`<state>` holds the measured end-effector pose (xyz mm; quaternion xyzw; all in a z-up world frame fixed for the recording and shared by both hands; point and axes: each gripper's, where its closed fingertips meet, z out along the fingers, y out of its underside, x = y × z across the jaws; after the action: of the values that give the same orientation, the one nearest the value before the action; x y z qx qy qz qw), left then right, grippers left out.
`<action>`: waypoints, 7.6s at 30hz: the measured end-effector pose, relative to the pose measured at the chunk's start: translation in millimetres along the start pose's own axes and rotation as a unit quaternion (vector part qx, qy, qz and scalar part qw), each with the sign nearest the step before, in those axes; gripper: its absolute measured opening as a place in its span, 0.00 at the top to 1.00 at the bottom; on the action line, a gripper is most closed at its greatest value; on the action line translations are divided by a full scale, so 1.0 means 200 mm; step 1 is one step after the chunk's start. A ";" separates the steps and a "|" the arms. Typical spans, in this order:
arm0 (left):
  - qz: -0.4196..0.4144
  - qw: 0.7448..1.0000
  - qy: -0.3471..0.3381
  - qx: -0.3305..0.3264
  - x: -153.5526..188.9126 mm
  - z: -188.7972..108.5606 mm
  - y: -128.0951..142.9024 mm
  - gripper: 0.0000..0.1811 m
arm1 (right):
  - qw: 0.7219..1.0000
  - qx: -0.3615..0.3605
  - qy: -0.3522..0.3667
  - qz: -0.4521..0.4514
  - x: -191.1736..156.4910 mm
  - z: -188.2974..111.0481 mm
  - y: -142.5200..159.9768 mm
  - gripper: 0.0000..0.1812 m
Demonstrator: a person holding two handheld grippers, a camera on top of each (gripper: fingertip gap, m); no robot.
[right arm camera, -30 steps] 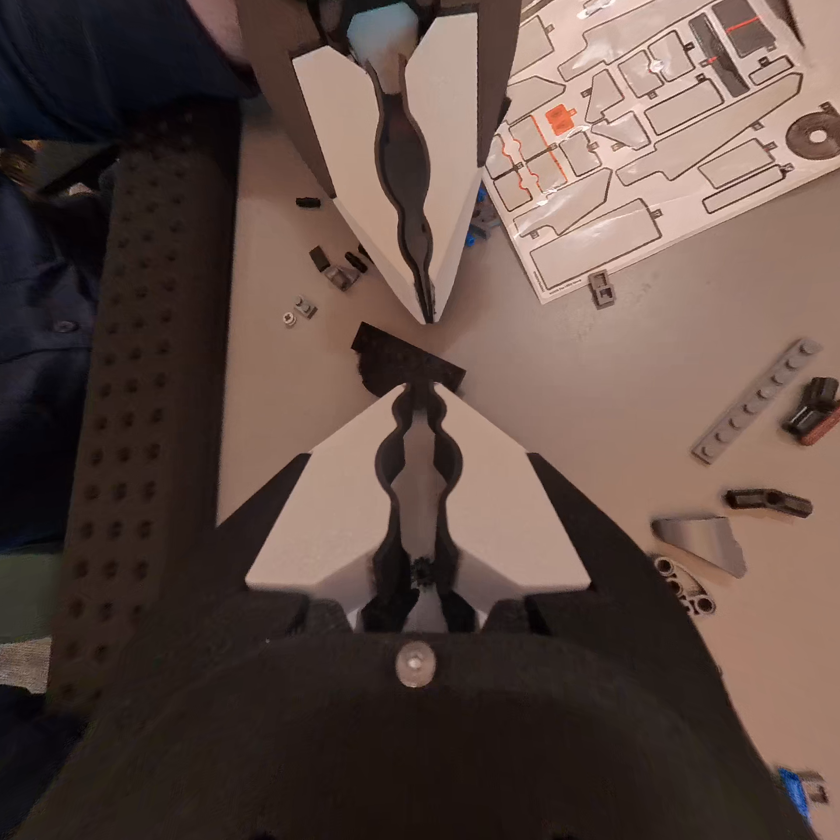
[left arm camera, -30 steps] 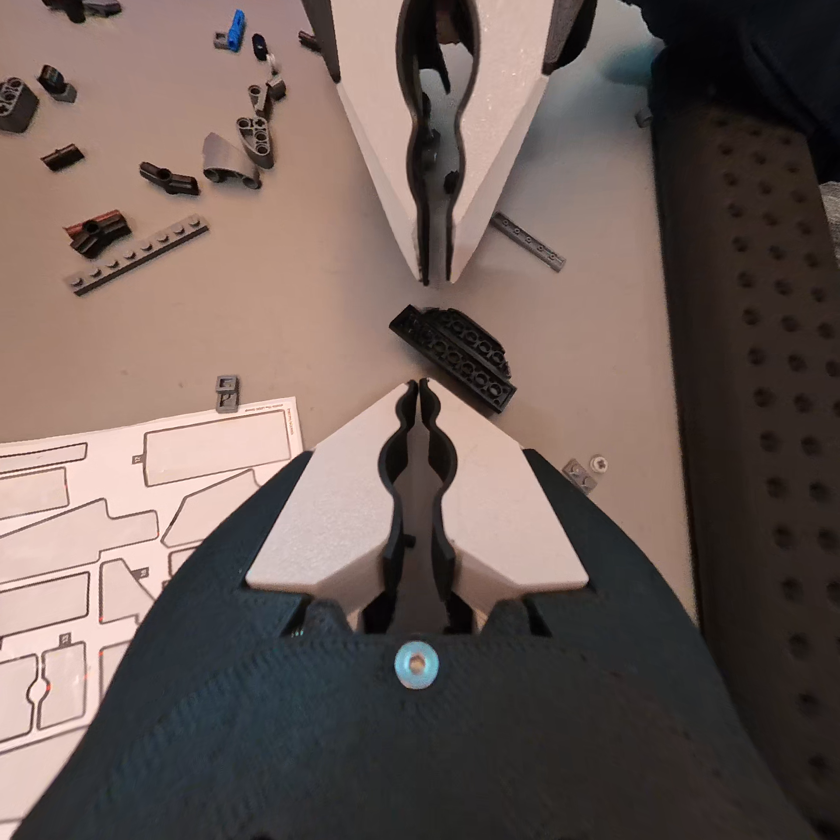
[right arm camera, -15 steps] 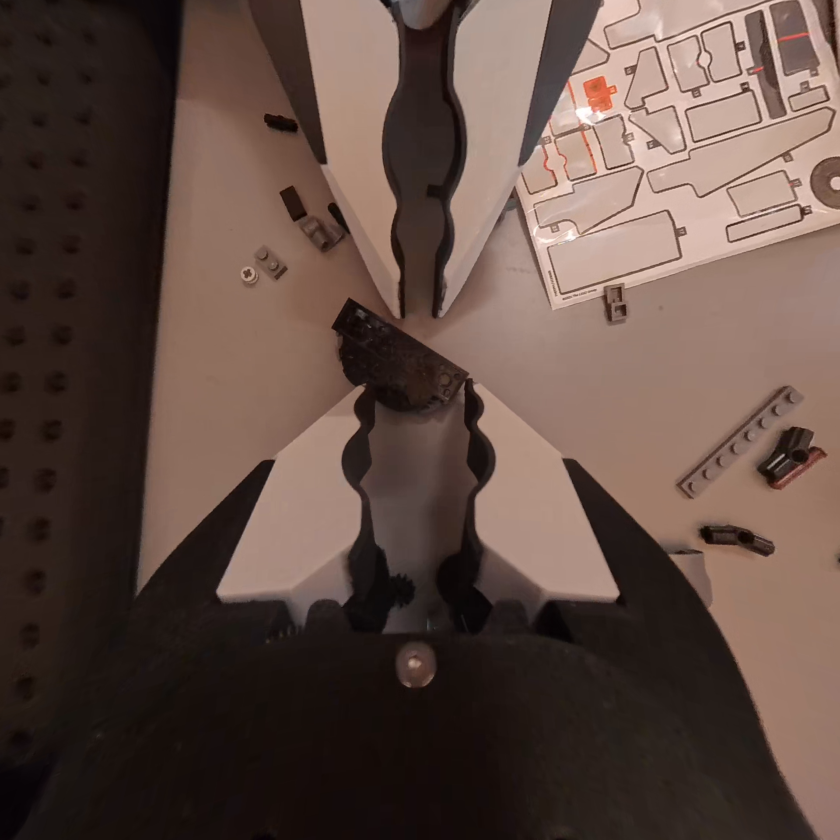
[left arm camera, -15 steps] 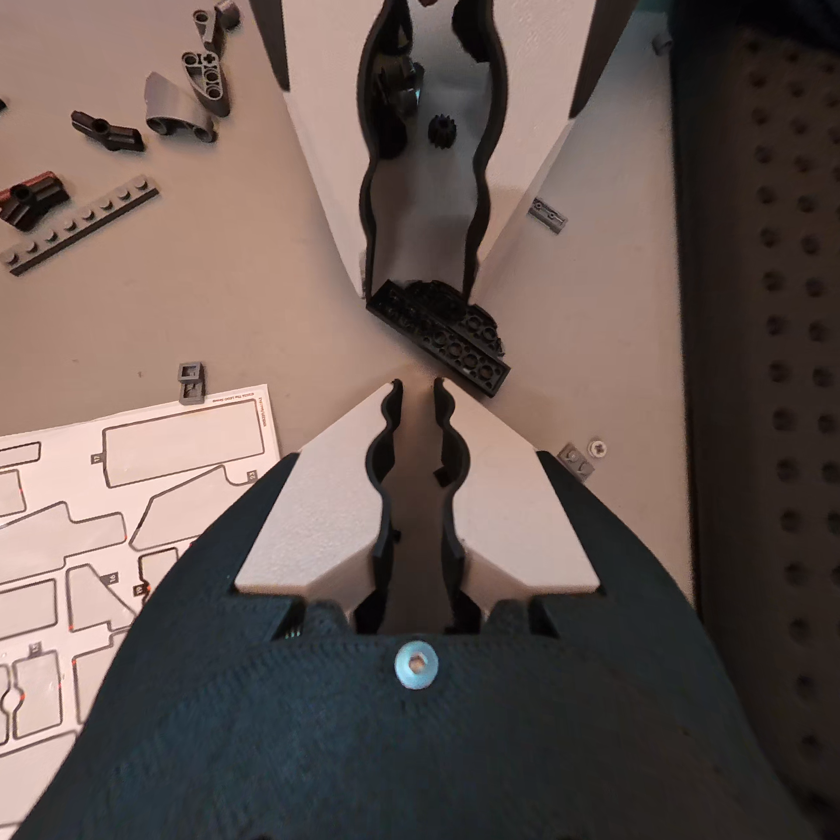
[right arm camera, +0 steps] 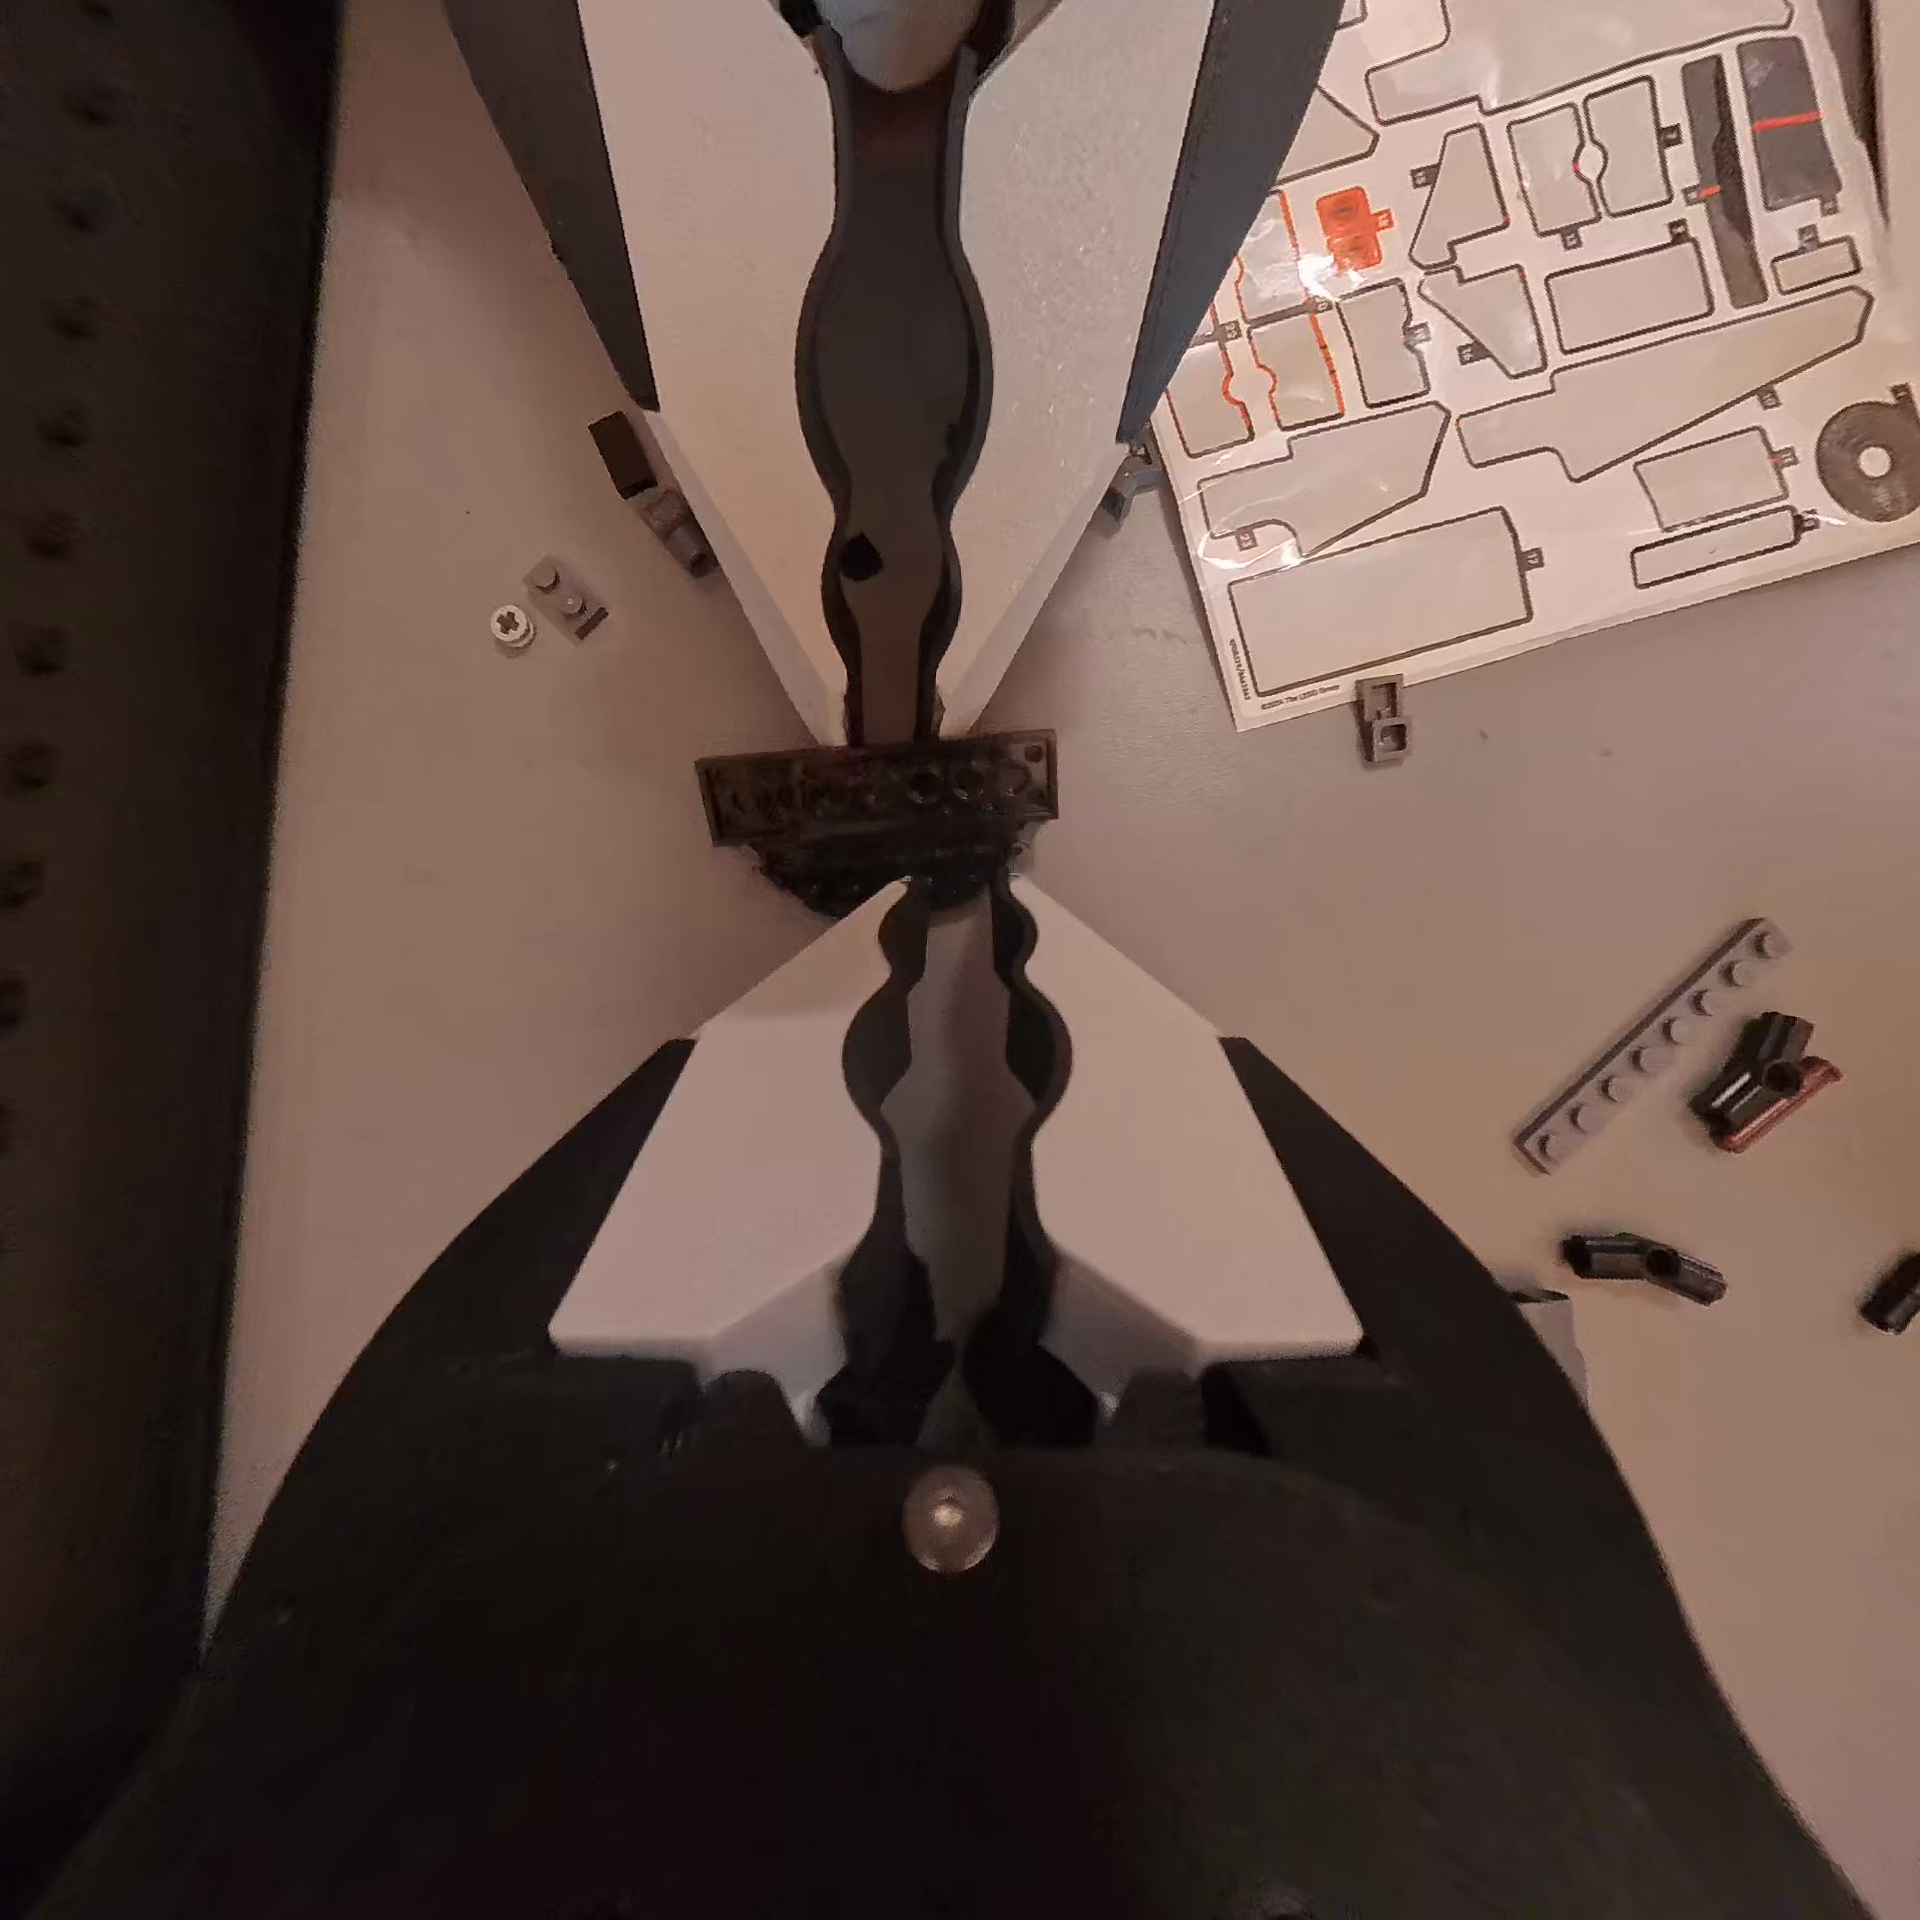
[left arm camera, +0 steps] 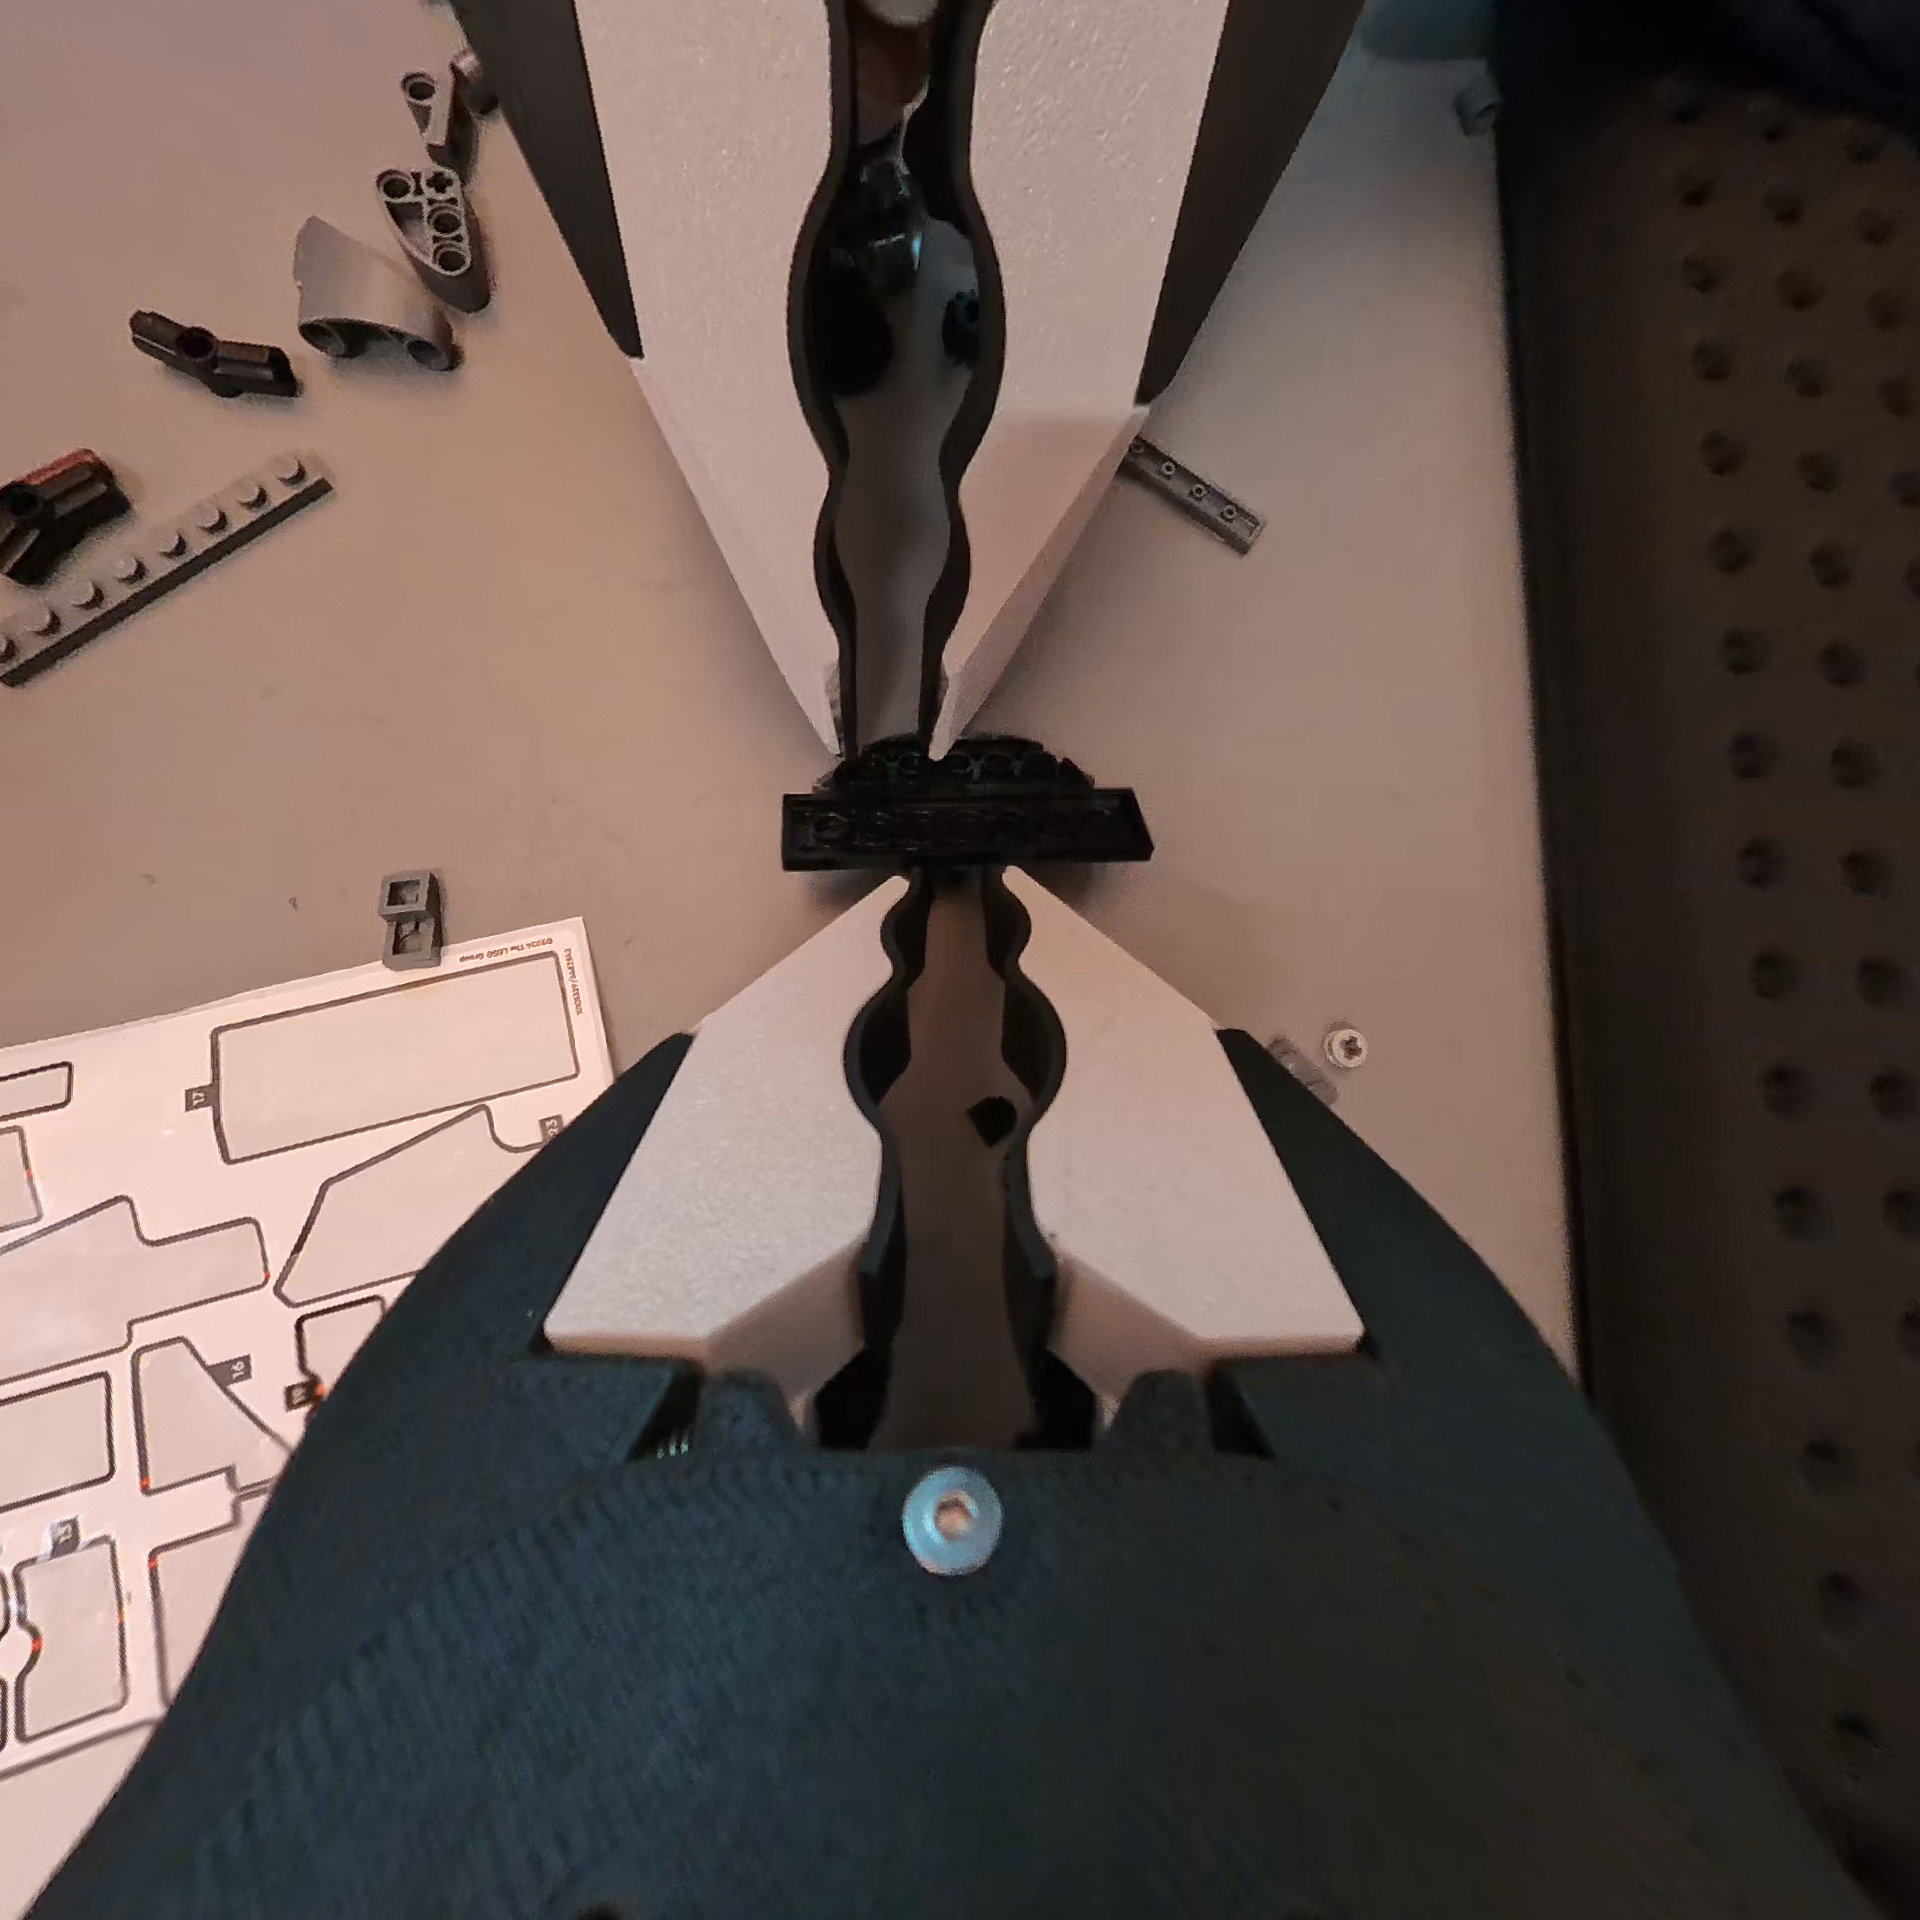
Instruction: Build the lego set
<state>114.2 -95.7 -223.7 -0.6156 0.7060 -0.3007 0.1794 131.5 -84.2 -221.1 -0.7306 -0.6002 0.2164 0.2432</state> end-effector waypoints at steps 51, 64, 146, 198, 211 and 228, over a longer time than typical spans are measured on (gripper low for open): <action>0.072 0.994 -0.081 0.031 -0.05 0.00 -0.12 0.98 | 0.999 -0.024 0.017 0.018 0.04 0.01 0.03 0.92; 0.027 0.990 -0.136 0.016 -0.19 -0.10 -0.04 0.98 | 0.999 0.022 0.019 0.022 0.03 -0.09 -0.04 0.89; 0.004 0.974 -0.222 0.044 -0.37 -0.22 -0.04 0.96 | 0.993 0.050 0.088 0.060 0.20 -0.15 -0.02 0.83; 0.125 0.859 -0.496 -0.008 -1.07 -0.99 -0.35 0.67 | 0.988 0.011 0.155 0.009 0.28 -0.13 0.02 0.83; 0.118 0.866 -0.485 -0.001 -1.04 -1.01 -0.34 0.75 | 0.988 0.008 0.155 0.010 0.28 -0.12 0.03 0.84; 0.072 0.894 -0.440 0.039 -0.99 -1.09 -0.31 0.81 | 0.988 0.005 0.154 0.012 0.28 -0.12 0.04 0.84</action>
<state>60.3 138.5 -43.0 -0.6249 0.5854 -0.0125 0.5164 163.4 -32.0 -208.6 -0.7610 -0.5458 0.1073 0.3338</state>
